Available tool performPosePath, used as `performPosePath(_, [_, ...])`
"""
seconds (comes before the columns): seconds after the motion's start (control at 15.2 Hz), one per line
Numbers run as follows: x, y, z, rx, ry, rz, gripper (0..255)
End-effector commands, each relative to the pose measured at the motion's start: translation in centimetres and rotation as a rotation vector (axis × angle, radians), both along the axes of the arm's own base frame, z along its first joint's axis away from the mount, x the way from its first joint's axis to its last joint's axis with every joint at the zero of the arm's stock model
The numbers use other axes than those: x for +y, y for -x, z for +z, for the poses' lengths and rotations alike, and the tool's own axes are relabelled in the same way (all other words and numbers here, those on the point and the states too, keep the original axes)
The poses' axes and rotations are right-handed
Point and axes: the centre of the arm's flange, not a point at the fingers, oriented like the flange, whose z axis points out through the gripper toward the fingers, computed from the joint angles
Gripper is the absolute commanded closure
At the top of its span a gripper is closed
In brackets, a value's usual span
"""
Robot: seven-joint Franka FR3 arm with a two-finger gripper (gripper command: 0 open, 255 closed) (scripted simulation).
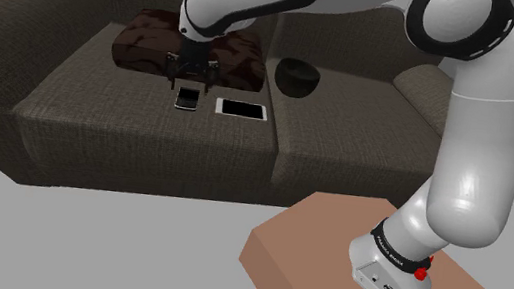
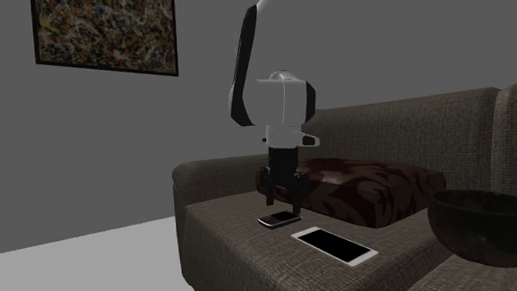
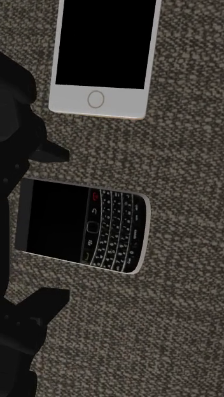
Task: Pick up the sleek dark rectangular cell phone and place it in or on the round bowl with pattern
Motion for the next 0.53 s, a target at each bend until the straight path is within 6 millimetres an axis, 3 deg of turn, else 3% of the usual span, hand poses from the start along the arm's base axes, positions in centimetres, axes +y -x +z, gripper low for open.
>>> performPosePath(0.0, [0.0, -0.1, -1.1, -0.001, 0.000, -0.001, 0])
performPosePath(0.2, [0.1, -0.1, -2.4, -0.001, 0.000, -0.001, 0])
performPosePath(0.46, [0.1, -0.1, -2.4, -0.001, 0.000, -0.001, 0])
